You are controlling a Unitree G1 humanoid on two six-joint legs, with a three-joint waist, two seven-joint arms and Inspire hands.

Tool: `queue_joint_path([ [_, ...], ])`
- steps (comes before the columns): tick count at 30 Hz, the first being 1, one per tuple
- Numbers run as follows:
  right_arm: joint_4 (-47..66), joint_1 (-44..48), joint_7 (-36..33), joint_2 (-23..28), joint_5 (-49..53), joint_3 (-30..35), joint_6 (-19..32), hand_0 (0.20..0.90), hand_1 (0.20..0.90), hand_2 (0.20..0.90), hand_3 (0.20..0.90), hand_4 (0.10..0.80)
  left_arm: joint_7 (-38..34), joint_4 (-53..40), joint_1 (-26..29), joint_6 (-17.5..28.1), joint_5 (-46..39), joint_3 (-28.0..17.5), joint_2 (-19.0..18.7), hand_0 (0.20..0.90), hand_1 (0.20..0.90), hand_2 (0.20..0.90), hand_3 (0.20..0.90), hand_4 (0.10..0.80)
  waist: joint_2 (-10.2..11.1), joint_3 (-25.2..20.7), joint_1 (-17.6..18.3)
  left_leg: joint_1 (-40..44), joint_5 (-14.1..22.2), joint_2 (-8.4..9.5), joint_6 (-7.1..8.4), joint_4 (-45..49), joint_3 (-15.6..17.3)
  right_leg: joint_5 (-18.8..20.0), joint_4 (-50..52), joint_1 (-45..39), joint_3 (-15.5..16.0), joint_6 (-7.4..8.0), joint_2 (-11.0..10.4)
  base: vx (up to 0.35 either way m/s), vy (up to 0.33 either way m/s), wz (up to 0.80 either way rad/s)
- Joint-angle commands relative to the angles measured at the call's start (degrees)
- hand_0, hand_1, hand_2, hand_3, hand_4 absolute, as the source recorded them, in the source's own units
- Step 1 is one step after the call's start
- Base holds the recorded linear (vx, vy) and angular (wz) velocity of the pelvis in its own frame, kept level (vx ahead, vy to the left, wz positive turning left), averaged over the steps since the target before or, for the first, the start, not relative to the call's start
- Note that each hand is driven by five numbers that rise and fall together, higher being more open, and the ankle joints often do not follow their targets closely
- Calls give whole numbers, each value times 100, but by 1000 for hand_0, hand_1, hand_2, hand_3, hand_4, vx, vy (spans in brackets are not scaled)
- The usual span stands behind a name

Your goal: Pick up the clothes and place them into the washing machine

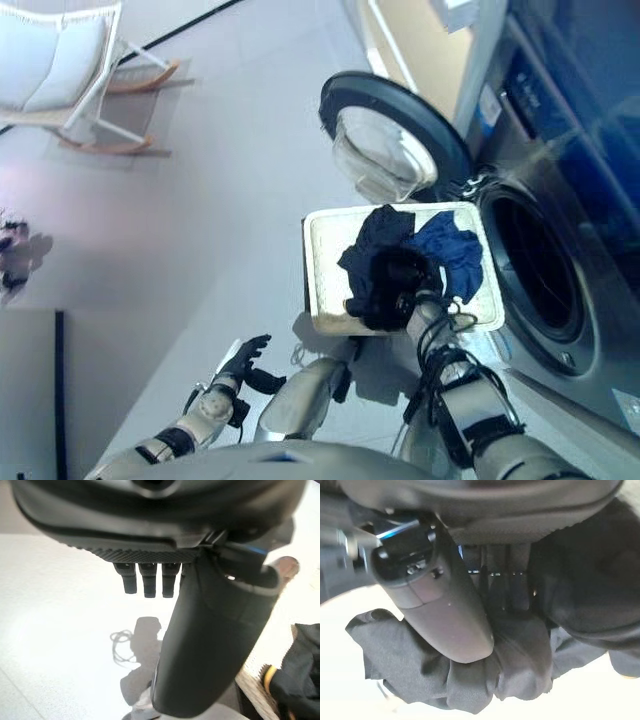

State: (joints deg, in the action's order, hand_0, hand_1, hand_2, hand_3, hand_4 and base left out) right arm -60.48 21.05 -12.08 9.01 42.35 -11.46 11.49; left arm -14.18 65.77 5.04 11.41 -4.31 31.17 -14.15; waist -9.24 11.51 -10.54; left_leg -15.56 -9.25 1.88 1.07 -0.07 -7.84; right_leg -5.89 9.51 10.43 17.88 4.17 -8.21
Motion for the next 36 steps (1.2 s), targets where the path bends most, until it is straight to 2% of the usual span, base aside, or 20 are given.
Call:
queue_joint_path([
  [1, 899, -43, 413, -111, 489, 136, 543, 300, 300, 300, 300, 400, -14, 544, 43, 61, 182, -167, -21, 900, 900, 900, 900, 800, 132, -462, 155, -84, -83, 407, 29, -298, 302, 75, -271, -228, -98, 195, -21, 63, 25, -24],
  [4, 895, -147, 620, -247, 964, 193, 524, 300, 300, 300, 300, 400, 42, 625, -72, 51, 138, -263, 6, 900, 900, 900, 900, 800, 211, -612, 235, 133, 46, 357, -55, -317, 520, 138, -302, -300, -287, 256, -39, 102, 45, -40],
  [6, 833, -179, 769, -352, 1290, 167, 460, 300, 300, 300, 300, 400, 100, 712, -222, 42, 95, -355, 20, 900, 900, 900, 900, 800, 292, -727, 312, 350, 192, 313, -144, -329, 768, 213, -329, -338, -566, 305, -26, 151, 61, -66],
  [9, 742, -209, 840, -432, 1522, 206, 434, 300, 300, 300, 300, 400, 115, 766, -298, 29, 68, -424, 28, 900, 900, 900, 900, 800, 339, -779, 295, 492, 259, 271, -173, -360, 944, 261, -370, -373, -753, 334, -15, 91, 22, -78],
  [11, 740, -275, 954, -578, 2027, 381, 427, 300, 300, 300, 300, 400, 139, 835, -385, 14, 47, -502, 33, 900, 900, 900, 900, 800, 381, -845, 387, 648, 364, 236, -210, -376, 1135, 330, -414, -399, -913, 386, -12, 86, 11, -50],
  [17, 885, -477, 1201, -767, 2922, 623, 390, 300, 300, 300, 300, 400, 221, 817, -546, 5, -18, -504, 83, 900, 900, 900, 900, 800, 331, -866, 508, 835, 482, 194, -261, -411, 1392, 389, -460, -361, -1206, 410, -23, 47, 24, -39],
  [21, 934, -480, 1248, -797, 3295, 810, 417, 300, 300, 300, 300, 400, 230, 760, -634, 12, -60, -479, 134, 900, 900, 900, 900, 800, 222, -808, 622, 875, 544, 208, -292, -421, 1510, 412, -473, -312, -1365, 428, -54, 12, 41, -12],
  [26, 783, -133, 1215, -798, 3577, 911, 528, 300, 300, 300, 300, 400, 229, 610, -677, 57, -217, -363, 202, 900, 900, 900, 900, 800, 77, -510, 607, 757, 581, 218, -347, -366, 1677, 465, -301, 67, -1649, 438, -60, -71, 61, -27],
  [29, 736, 504, 1102, -766, 3769, 946, 652, 300, 300, 300, 300, 400, 176, 437, -430, 118, -462, -136, 206, 900, 900, 900, 900, 800, -40, -94, 557, 370, 503, 267, -356, -286, 1723, 469, -46, 587, -1744, 415, -81, -246, 60, -39],
  [35, 1000, 1500, 929, -624, 3996, 1218, 1013, 300, 300, 300, 300, 400, 83, 288, -47, 123, -647, 158, 200, 900, 900, 900, 900, 800, -64, 343, 471, -434, 394, 309, -348, -20, 1790, 601, 273, 1528, -1846, 339, 22, -161, 17, -39],
  [36, 1220, 1828, 861, -548, 4000, 1251, 1225, 300, 300, 300, 300, 400, 42, 205, 76, 125, -687, 192, 175, 900, 900, 900, 900, 800, -21, 519, 447, -895, 476, 301, -378, 451, 1767, 585, 521, 1911, -1906, 266, 33, -37, -45, -48],
])
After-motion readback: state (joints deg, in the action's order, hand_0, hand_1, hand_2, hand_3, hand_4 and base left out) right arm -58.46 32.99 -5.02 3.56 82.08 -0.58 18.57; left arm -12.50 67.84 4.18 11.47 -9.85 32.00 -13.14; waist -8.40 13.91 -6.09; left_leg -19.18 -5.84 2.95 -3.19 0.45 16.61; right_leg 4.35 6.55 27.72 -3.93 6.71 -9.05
